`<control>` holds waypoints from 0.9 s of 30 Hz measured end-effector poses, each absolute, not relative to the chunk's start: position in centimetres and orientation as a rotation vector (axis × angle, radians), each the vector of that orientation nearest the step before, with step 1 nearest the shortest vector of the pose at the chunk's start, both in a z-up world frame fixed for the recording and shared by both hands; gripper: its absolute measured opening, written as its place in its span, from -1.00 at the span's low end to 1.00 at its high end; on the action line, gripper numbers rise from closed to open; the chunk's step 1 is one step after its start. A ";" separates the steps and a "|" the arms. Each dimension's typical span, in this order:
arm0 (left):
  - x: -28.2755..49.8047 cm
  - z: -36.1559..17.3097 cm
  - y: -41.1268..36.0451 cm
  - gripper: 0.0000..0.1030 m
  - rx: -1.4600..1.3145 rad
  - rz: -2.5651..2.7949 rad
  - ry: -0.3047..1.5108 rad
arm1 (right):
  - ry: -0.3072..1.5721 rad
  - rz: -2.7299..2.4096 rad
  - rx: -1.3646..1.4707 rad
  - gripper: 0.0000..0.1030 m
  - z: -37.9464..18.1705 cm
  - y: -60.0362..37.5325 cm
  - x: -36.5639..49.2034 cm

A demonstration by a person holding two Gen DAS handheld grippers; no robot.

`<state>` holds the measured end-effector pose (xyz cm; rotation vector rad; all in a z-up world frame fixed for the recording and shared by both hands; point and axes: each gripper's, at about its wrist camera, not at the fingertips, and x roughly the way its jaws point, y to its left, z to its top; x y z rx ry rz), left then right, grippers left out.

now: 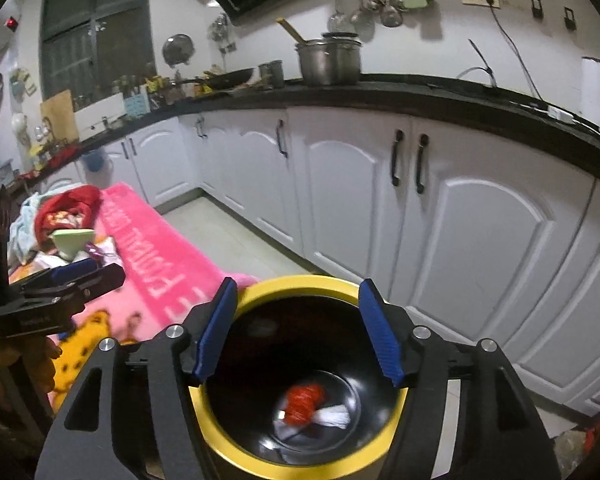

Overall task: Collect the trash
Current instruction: 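Move both open tools back over the remaining trash on the blanket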

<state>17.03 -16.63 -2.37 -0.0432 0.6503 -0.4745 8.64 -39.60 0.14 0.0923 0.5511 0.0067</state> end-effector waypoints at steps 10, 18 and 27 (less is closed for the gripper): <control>15.5 0.0 -9.0 0.79 -0.066 -0.311 0.557 | 0.520 0.105 0.049 0.29 2.3 -34.8 9.7; 14.6 0.2 -3.3 0.79 -0.097 -0.217 0.542 | 0.504 0.201 0.026 0.31 3.3 -30.2 10.8; 14.3 0.0 2.7 0.79 -0.105 -0.134 0.550 | 0.498 0.302 0.005 0.31 3.9 -24.8 12.8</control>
